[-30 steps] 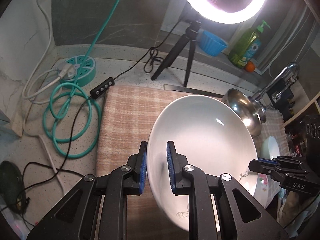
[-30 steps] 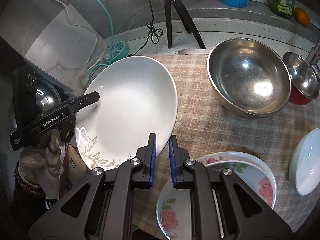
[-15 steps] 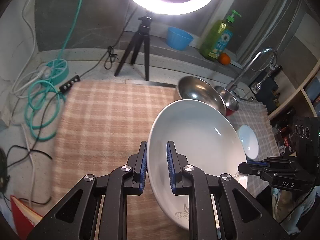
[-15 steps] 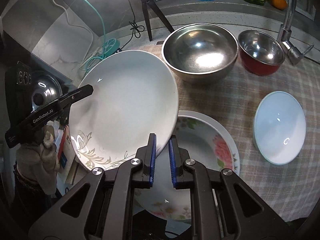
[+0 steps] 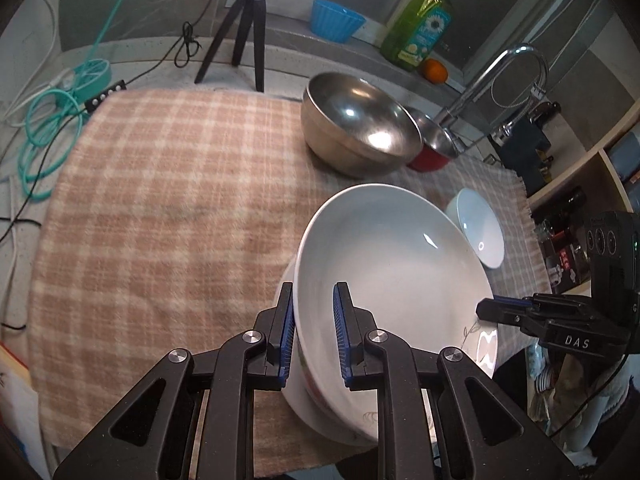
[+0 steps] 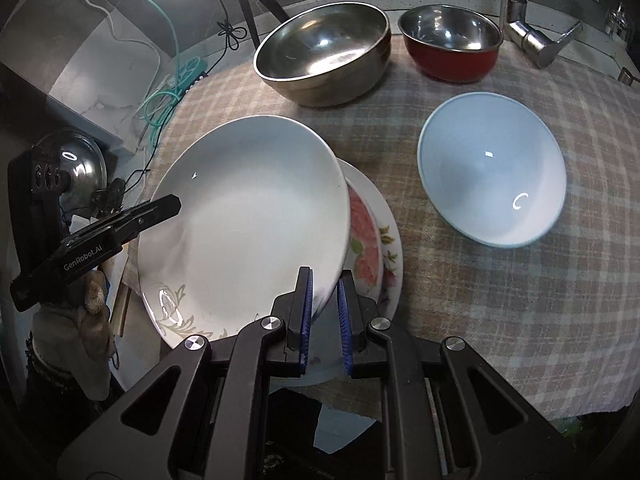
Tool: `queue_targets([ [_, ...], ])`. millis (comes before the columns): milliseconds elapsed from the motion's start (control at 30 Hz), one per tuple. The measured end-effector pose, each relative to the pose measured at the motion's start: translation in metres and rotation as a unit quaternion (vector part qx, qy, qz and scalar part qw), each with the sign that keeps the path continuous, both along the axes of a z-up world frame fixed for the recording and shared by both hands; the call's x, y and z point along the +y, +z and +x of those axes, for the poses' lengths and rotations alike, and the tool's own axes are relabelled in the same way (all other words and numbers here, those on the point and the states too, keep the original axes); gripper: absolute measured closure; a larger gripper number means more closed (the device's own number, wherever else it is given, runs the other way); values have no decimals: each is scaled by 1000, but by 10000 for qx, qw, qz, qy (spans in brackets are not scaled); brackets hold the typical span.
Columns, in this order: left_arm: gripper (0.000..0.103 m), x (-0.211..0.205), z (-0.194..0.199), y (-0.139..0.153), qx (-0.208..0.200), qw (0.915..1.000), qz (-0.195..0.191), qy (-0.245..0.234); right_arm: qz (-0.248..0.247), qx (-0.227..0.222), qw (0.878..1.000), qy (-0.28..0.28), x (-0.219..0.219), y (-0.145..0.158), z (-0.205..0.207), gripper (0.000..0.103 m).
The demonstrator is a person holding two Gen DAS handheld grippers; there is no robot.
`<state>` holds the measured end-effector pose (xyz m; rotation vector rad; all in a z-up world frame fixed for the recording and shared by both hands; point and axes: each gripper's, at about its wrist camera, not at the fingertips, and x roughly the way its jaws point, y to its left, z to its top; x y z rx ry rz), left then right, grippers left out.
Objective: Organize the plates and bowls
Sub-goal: 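Carry the white oval plate and lower it onto the peony plate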
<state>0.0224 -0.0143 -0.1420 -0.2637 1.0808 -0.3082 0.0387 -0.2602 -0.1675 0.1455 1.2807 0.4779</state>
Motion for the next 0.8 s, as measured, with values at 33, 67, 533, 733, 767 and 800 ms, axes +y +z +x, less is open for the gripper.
queue_targets([
  [33, 87, -2, -2, -2, 16, 10000, 27, -13, -5, 5, 10000, -8, -2, -1, -1, 90],
  [67, 87, -4, -4, -4, 48, 10000, 39, -27, -16, 2, 10000, -18, -3, -3, -1, 90],
  [533, 87, -14, -12, -14, 167, 9993, 297, -180, -105, 84, 9999, -73, -8, -19, -8, 90],
  [733, 87, -21, -12, -20, 211, 9984, 447, -271, -168, 123, 9997, -119, -10, -23, -8, 90],
  [767, 87, -22, -12, -20, 198, 9982, 490, -286, -199, 105, 9997, -110, -10, -24, -8, 90],
  [800, 87, -23, -12, -20, 189, 9980, 526, -299, -231, 88, 9997, -94, -9, -24, -8, 90],
])
